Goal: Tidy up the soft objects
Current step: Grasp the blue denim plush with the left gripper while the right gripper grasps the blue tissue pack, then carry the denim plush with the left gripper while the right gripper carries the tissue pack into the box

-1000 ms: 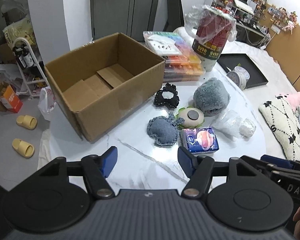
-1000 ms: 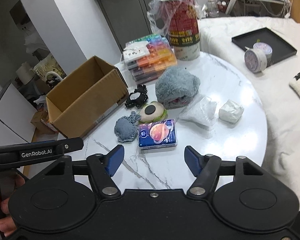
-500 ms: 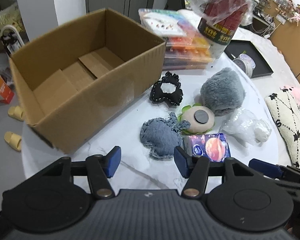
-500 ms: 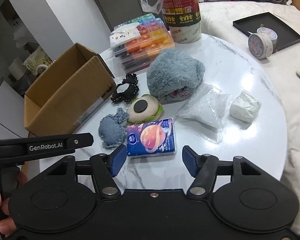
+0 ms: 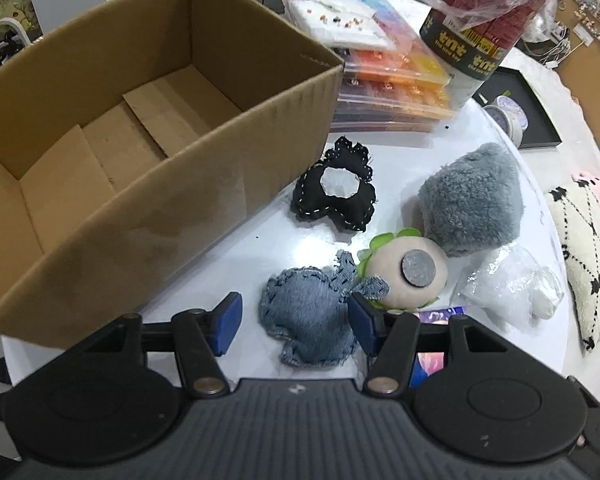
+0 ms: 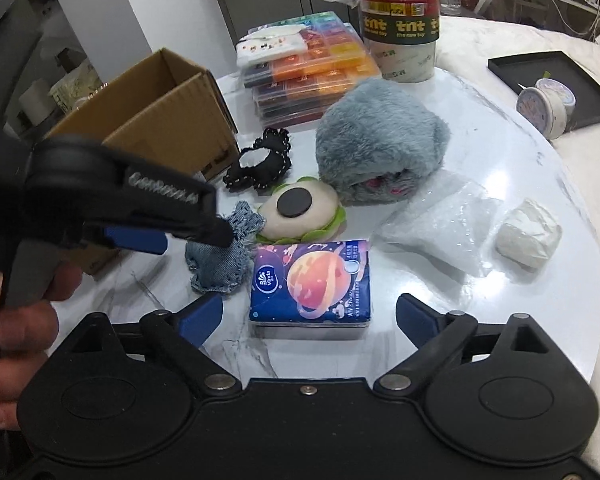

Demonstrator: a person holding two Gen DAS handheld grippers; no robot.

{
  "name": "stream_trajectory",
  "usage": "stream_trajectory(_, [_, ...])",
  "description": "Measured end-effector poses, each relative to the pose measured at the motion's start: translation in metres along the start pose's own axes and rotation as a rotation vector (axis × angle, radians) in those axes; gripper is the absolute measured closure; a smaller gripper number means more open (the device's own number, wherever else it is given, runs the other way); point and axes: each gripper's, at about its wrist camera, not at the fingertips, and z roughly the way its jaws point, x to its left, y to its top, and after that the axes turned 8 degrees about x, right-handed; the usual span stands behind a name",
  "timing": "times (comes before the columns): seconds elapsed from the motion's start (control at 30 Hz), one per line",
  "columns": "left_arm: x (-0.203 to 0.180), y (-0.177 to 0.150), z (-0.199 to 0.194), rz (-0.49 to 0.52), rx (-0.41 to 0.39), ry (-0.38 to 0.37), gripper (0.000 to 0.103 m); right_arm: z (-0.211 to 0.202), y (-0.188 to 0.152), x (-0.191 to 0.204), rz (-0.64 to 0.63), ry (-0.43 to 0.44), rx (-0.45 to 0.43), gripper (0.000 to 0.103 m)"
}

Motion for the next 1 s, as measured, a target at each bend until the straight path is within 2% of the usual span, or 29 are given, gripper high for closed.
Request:
stream_trajectory(0.3, [-0.007, 0.007, 0.012, 0.004, 0.039, 0.021, 0.045, 0.018, 0.0, 0.01, -0.035, -0.051, -0.02, 0.011])
stream_trajectory(0.37, [-0.007, 0.007, 0.012, -0.004, 0.043, 0.021, 0.047, 0.023, -0.001, 0.012, -0.041, -0.071, -0.014, 0.019])
stream_trajectory(0.47, [-0.01, 0.004, 0.011, 0.006, 0.045, 0.027, 0.06, 0.024, -0.004, 0.017, -0.087, -0.107, -0.023, 0.03])
stream_trajectory(0.57, [-0.008, 0.0, 0.009, -0.004, 0.048, 0.023, 0.07, 0.022, -0.005, 0.018, -0.095, -0.101, -0.024, 0.031])
stream_trajectory(1.0, [0.018, -0.026, -0.02, -0.053, 0.037, 0.024, 0.073, 0.002, -0.01, 0.014, -0.068, -0.103, 0.015, 0.032])
